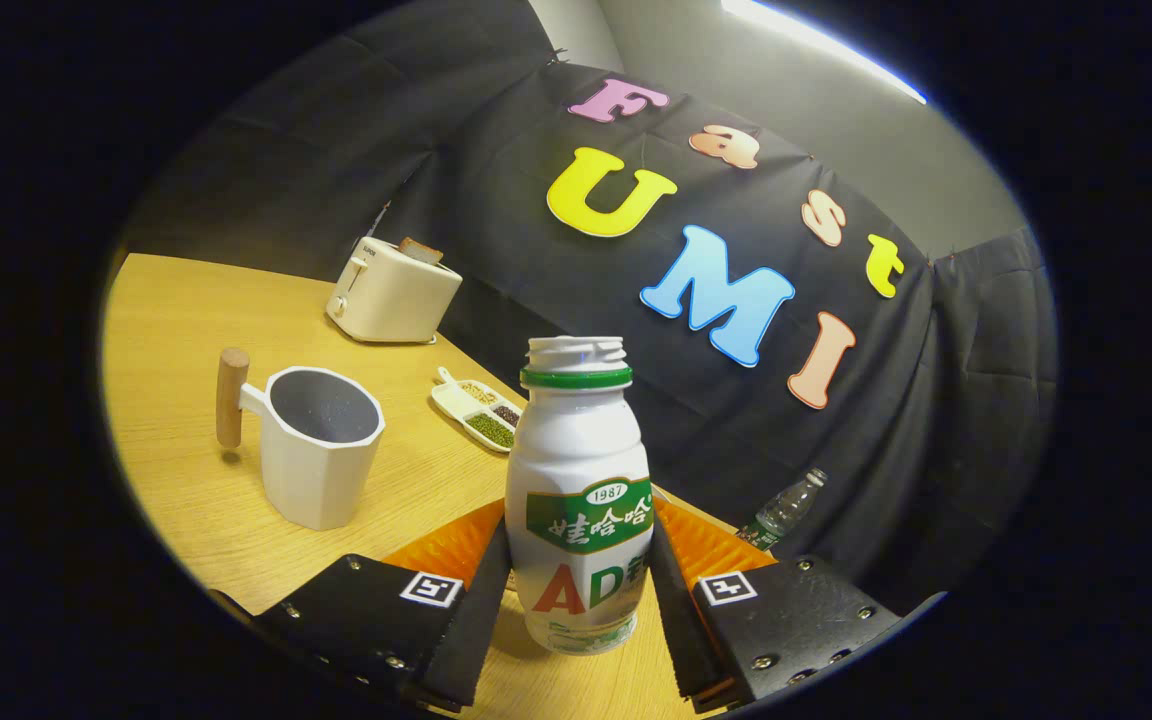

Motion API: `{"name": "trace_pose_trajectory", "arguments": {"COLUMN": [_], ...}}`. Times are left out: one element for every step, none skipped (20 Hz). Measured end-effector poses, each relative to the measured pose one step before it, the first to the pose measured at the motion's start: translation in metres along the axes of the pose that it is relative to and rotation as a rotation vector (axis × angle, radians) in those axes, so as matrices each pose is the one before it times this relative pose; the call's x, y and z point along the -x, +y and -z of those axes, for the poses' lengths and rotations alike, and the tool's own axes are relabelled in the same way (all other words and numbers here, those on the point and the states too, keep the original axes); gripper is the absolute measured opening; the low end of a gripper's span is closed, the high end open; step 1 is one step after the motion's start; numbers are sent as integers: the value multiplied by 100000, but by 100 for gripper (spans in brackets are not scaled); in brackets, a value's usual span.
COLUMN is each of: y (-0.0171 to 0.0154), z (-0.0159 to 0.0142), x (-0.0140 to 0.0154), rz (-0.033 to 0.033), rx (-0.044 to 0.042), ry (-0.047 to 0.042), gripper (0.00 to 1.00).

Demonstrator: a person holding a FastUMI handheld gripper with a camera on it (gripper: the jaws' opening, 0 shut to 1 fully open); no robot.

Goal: Take the bottle from table, then pour the juice into the cup, finally place the bottle on the coaster

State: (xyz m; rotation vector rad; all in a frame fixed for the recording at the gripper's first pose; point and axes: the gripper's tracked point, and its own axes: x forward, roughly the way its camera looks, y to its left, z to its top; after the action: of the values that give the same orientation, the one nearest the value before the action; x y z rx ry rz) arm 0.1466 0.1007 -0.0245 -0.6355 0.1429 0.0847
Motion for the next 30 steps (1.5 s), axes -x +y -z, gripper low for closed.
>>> {"name": "trace_pose_trajectory", "arguments": {"y": [234,168,246,199,212,287,187,210,218,209,256,174,133,126,208,213,171,113,110,23,7,-192,-213,-77,-33,-75,-37,-20,-16,-21], "z": [6,-49,105,9,90,-45,24,-68,-46,-164,-10,-176,-171,-200,49,32,-20,-12,59,-97,84,-114,-150,-85,-109,20,75,-76,16,94], "x": [-54,61,-134,-159,-21,19,-88,-4,-106,24,-149,-99,-19,69,20,-80,-173,-23,-96,-51,-184,57,-37,47,-83,-40,35,76,-139,11], "rz": [-320,-391,-512,-435,-351,-553,-397,-524,-157,-353,-468,-368,-133,-104,-536,-328,-352,47,29,-86,219,825,830,476,446,396,259,80,127,30], "rx": [1896,2212,2383,2450,2324,2118,1904,1679,1396,1255,1146,1179,1176,997,1349,1613,1811,1762,1816,1877,1951,1821,1748,1837,1800,1810,1676,1481,1079,838], "ry": [390,255,365,313,359,193,300,57,-55,4,116,22,-68,-117,235,523,296,199,80,126,-24,-307,-492,-417,-222,3,-14,240,372,466], "gripper": [71,71,71,71,71,71,71,71,71,71,71,71,71,71,71,71,71,71,71,71,71,71,71,71,71,71,71,71,71,71]}}
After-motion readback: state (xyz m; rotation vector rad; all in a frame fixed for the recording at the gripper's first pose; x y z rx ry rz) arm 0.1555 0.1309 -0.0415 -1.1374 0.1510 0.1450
